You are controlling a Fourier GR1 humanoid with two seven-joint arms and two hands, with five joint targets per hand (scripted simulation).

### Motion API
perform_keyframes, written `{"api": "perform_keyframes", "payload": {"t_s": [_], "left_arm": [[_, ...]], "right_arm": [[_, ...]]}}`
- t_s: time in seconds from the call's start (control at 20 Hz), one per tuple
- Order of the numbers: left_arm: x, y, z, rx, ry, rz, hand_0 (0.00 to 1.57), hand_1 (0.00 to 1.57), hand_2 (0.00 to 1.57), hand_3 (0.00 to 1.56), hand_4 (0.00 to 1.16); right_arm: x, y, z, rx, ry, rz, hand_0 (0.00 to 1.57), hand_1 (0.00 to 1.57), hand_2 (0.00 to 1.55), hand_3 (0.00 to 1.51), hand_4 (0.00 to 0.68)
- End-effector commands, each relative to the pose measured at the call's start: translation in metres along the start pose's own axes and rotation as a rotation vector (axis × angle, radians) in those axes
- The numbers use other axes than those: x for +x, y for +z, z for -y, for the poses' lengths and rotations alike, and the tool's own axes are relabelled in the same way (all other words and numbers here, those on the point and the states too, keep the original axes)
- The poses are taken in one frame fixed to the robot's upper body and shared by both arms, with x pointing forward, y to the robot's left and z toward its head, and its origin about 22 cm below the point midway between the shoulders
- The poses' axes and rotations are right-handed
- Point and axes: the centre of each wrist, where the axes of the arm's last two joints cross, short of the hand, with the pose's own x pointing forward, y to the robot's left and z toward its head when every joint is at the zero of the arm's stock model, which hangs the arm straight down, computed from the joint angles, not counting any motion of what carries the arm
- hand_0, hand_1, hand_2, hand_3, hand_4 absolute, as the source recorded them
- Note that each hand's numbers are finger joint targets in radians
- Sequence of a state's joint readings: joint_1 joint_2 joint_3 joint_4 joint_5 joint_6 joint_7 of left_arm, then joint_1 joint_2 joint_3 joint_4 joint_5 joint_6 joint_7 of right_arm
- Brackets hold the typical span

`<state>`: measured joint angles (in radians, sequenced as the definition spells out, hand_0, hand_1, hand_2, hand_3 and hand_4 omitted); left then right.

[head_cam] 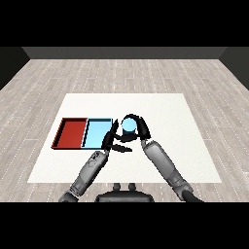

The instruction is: Pick the blue can and put it in the blue box

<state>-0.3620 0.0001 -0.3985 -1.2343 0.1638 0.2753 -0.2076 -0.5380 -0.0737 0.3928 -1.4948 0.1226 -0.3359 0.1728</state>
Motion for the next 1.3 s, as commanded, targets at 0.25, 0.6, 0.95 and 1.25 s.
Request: {"api": "perform_keyframes", "payload": {"t_s": [0.25,0.6,0.95,1.25], "left_arm": [[0.004,-0.024,0.004,-0.007,0.02,-0.014,0.0,0.0,0.0,0.0,0.0],[0.017,-0.007,0.01,-0.066,0.067,0.046,0.0,0.0,0.0,0.0,0.0],[0.007,-0.018,0.031,0.047,0.003,0.019,0.0,0.0,0.0,0.0,0.63],[0.003,-0.012,0.038,0.044,0.033,0.001,1.57,1.57,1.57,1.51,1.15]], "right_arm": [[0.006,0.018,-0.024,0.024,0.01,-0.004,1.5,1.5,1.46,1.38,0.544],[0.012,0.01,-0.022,0.063,-0.013,0.026,1.48,1.48,1.45,1.38,0.556],[0.001,0.002,-0.045,0.088,-0.034,0.025,1.54,1.54,1.47,1.38,0.569],[0.017,0.017,-0.035,0.075,-0.06,0.014,1.47,1.47,1.45,1.38,0.56]]}}
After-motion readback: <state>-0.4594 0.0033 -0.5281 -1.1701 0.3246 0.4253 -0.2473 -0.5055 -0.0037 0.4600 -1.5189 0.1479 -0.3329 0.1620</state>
